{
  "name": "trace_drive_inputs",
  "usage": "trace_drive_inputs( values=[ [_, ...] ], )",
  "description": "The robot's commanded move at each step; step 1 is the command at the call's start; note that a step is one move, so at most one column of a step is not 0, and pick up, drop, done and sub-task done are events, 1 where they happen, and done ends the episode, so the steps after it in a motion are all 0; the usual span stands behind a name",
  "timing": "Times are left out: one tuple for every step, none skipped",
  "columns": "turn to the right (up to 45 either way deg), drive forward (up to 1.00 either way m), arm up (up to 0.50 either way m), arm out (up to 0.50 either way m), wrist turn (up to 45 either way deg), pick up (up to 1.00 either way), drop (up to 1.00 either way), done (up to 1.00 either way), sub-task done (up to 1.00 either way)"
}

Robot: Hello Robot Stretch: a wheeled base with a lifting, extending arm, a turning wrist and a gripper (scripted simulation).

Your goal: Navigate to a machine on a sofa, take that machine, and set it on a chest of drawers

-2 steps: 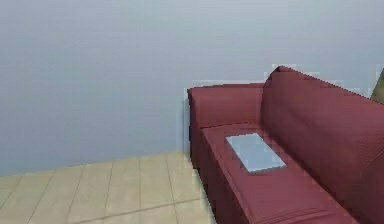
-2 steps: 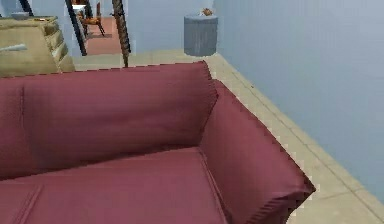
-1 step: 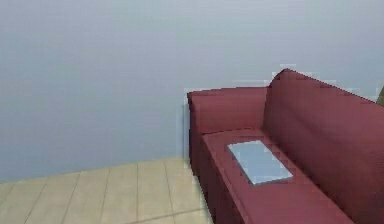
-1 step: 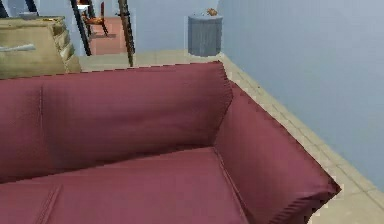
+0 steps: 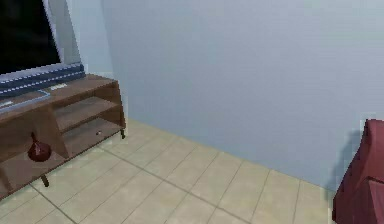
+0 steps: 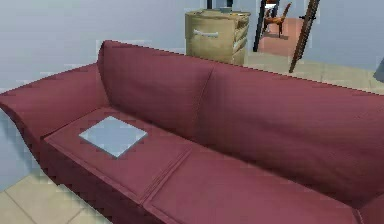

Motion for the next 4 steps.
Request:
trace_drive_inputs(
  values=[
    [-21.0,0.00,0.00,0.00,0.0,0.00,0.00,0.00,0.00],
    [45.0,0.00,0.00,0.00,0.0,0.00,0.00,0.00,0.00],
    [9.0,0.00,0.00,0.00,0.0,0.00,0.00,0.00,0.00],
    [0.0,1.00,0.00,0.00,0.0,0.00,0.00,0.00,0.00]
  ],
)
